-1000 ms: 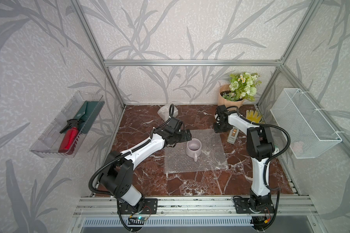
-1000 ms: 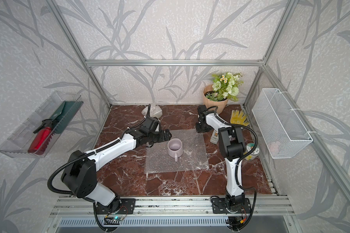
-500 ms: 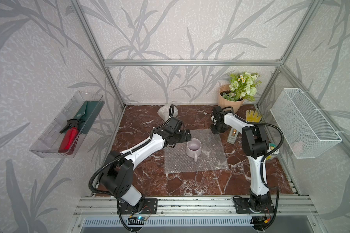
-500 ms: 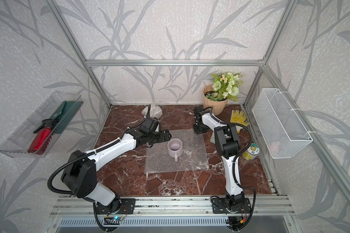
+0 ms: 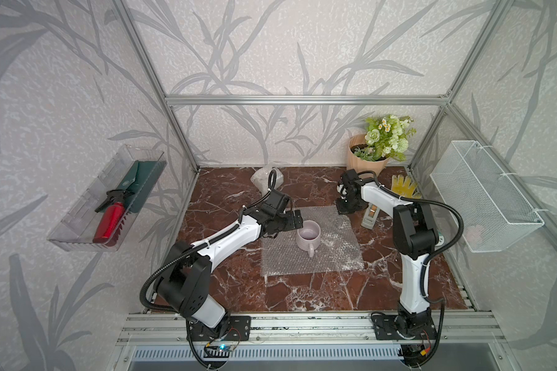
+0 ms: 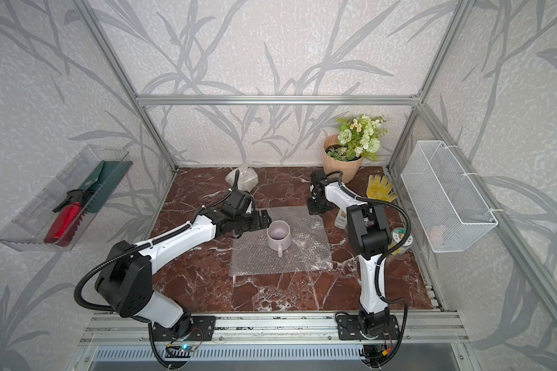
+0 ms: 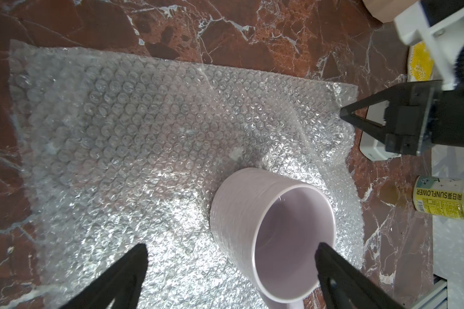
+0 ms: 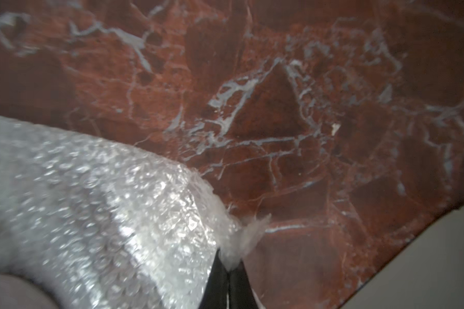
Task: Wrap mugs in bubble wrap
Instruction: Wrap the mug in bubble wrap.
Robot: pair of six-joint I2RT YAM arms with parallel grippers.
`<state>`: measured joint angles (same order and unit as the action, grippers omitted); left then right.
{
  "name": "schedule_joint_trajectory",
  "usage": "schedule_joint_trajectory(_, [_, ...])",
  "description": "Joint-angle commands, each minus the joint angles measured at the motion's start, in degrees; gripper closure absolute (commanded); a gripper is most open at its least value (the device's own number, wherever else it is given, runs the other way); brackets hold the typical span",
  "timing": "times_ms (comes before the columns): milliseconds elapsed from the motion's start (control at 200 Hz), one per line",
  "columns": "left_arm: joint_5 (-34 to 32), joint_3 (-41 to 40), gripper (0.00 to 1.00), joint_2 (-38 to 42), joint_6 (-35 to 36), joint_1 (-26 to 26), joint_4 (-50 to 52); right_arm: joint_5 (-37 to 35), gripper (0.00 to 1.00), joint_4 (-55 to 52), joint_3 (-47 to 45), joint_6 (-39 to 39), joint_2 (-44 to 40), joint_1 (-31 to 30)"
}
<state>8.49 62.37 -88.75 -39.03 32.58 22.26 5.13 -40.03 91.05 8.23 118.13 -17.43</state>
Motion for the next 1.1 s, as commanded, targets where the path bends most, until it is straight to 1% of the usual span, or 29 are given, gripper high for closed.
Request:
schedule_joint_trajectory(0, [0.8, -1.0, 0.01, 2.2, -0.2, -0.1, -0.3, 5.8, 1.00, 2.9, -2.7, 0.6, -7.5, -1.0])
schedule_joint_trajectory(150, [2.0, -1.8, 0.01, 2.6, -0.6, -0.1, -1.3, 7.7, 1.00, 4.2, -7.7, 0.3, -13.9, -4.3])
schedule_joint_trajectory(245, [2.3, -2.4, 0.01, 3.0, -1.0, -0.1, -1.9, 10.1, 1.00, 5.2, -10.7, 0.6, -17.8, -6.2])
schedule_joint_trajectory(330, [2.3, -2.8, 0.01, 3.3, -1.4, -0.1, -2.0, 13.3, 1.00, 6.3, -12.9, 0.8, -20.0, -8.0])
schedule_joint_trajectory(345, [2.2, -2.8, 0.01, 3.4, -1.6, -0.1, -2.1, 13.9, 1.00, 6.4, -13.3, 0.9, -21.6, -8.3])
schedule_joint_trajectory(385, [1.8, -3.1, 0.01, 3.6, -1.9, -0.2, -2.1, 15.4, 1.00, 6.5, -14.1, 1.0, -22.8, -9.0])
schedule_joint_trajectory(560, [0.2, -3.9, 0.01, 4.7, -4.1, -0.5, -2.4, 22.9, 1.00, 8.8, -18.2, 2.4, -25.9, -11.7])
schedule_joint_trajectory(720, [-0.8, -4.8, 0.01, 5.8, -6.5, -1.0, -3.2, 26.6, 1.00, 10.7, -20.4, 3.5, -24.8, -14.3])
schedule_joint_trajectory(820, [-0.7, -5.2, 0.01, 6.6, -7.3, -1.0, -4.0, 26.5, 1.00, 11.7, -20.9, 3.7, -23.2, -16.2])
schedule_joint_trajectory(925, [-0.8, -6.1, 0.01, 7.5, -7.6, -1.0, -5.5, 26.8, 1.00, 13.5, -21.5, 4.6, -21.4, -17.0])
schedule_joint_trajectory(1050, [2.4, -6.9, 0.01, 6.4, -7.2, -1.0, -8.7, 26.5, 1.00, 14.8, -22.3, 5.0, -20.7, -17.1])
schedule_joint_trajectory(1095, [4.0, -6.6, 0.01, 5.2, -6.8, -1.0, -9.4, 26.1, 1.00, 15.0, -22.5, 4.9, -18.9, -17.2])
